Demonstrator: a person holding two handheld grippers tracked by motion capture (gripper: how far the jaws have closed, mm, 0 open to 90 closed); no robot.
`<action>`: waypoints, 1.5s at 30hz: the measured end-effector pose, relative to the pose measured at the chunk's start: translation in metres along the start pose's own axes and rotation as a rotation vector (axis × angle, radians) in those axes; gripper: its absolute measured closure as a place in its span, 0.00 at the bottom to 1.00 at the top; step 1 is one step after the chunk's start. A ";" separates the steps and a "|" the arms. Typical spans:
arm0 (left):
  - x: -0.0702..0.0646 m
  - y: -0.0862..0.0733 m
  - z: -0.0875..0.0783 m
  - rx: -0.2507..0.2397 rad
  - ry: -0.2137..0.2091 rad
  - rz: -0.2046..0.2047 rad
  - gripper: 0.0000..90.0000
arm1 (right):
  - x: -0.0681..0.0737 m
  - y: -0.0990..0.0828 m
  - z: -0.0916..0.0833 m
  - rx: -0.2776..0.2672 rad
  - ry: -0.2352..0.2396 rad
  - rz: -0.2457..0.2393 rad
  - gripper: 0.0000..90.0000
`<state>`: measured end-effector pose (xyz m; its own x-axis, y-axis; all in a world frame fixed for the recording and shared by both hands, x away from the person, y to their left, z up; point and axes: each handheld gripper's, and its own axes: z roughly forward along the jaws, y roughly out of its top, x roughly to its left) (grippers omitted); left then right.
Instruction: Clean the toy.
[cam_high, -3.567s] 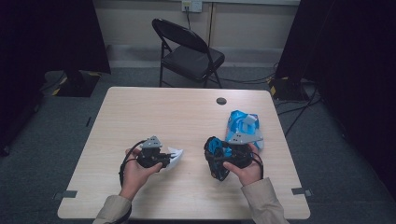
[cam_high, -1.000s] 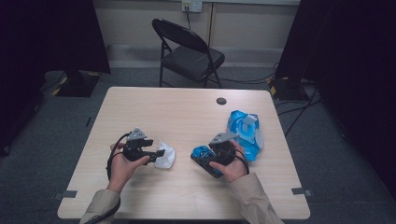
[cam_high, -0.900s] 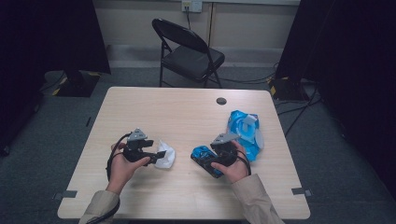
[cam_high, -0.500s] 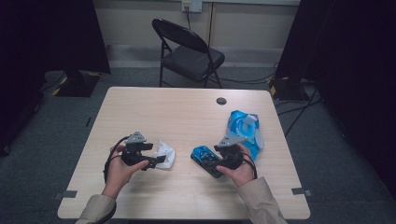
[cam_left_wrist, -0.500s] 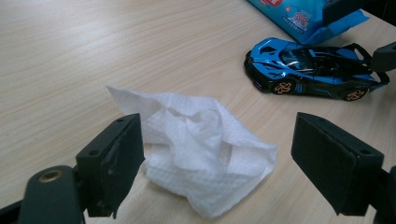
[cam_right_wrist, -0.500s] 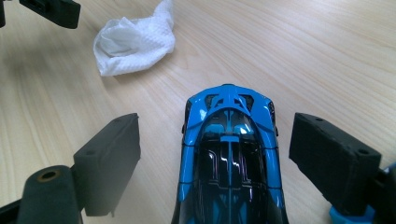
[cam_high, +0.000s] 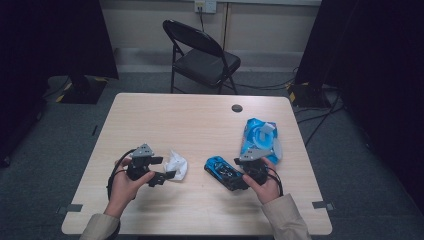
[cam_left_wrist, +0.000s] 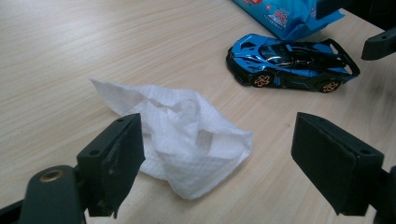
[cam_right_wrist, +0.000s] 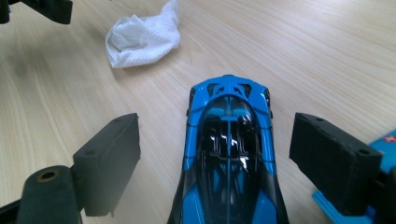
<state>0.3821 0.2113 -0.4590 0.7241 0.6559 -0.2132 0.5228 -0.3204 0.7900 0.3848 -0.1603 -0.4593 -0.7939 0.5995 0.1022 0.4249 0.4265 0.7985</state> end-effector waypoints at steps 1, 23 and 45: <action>-0.001 0.000 -0.001 0.003 0.000 0.004 0.19 | 0.000 -0.001 -0.001 0.000 0.002 -0.002 0.18; -0.002 -0.021 -0.020 0.018 0.002 0.027 0.19 | -0.003 -0.027 -0.038 -0.004 0.003 -0.020 0.18; 0.009 -0.044 -0.036 0.029 0.000 -0.006 0.19 | -0.015 -0.062 -0.063 0.025 -0.026 0.016 0.18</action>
<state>0.3495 0.2560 -0.4744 0.7208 0.6580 -0.2179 0.5400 -0.3361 0.7717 0.3433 -0.2382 -0.4731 -0.7755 0.6236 0.0988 0.4481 0.4334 0.7819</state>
